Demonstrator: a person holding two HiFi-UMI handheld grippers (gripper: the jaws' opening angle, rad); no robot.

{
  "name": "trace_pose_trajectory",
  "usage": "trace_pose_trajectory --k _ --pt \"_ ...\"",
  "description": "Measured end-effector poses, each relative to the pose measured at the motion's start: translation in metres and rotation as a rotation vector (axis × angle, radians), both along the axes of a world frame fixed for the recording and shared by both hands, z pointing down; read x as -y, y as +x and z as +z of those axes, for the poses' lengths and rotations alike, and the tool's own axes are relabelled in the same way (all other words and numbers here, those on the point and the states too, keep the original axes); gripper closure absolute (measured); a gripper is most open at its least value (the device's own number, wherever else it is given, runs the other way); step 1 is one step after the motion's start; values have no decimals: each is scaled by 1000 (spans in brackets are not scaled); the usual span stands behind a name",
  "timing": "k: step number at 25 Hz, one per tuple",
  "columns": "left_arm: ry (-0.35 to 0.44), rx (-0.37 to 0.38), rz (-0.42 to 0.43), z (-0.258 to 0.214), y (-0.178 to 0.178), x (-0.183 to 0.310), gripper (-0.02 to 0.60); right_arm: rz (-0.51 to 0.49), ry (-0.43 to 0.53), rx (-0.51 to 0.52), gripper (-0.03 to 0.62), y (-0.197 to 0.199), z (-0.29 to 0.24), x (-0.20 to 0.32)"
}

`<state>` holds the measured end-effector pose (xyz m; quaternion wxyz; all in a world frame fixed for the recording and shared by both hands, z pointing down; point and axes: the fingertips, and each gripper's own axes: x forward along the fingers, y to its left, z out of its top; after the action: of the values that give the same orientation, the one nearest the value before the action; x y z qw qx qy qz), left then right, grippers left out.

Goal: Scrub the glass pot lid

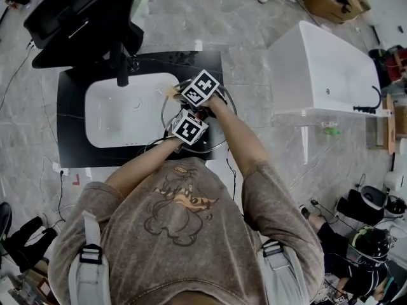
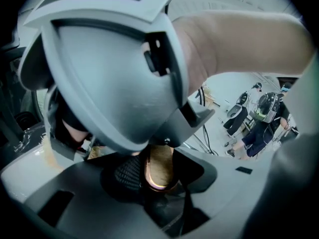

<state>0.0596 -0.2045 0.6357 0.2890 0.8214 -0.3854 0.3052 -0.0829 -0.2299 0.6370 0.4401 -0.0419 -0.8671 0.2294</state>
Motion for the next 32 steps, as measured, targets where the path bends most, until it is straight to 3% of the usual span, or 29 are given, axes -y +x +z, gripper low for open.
trace_pose_trajectory --k 4,8,12,14,15,17,23,28,32 --pt "-7 20 9 -2 0 0 394 22 20 8 550 -1 0 4" --pt "39 60 36 -19 -2 -5 394 12 38 1 550 0 1 4" --pt "46 23 33 -44 -15 -18 398 20 27 1 549 0 1 5" --pt "55 -25 32 -61 -21 -26 450 26 32 4 549 0 0 5" --pt "60 -54 27 -69 -23 -29 549 32 40 9 549 1 -1 6" --pt "67 -104 11 -81 -28 -33 565 61 56 32 549 4 -8 9" --pt "90 -168 -68 -104 -57 -33 565 264 126 232 550 19 -69 19" --pt "149 -207 -107 -130 -70 -30 565 484 237 318 550 79 -118 11" --pt "255 -227 -105 -170 -78 -20 565 643 339 401 551 121 -161 -7"
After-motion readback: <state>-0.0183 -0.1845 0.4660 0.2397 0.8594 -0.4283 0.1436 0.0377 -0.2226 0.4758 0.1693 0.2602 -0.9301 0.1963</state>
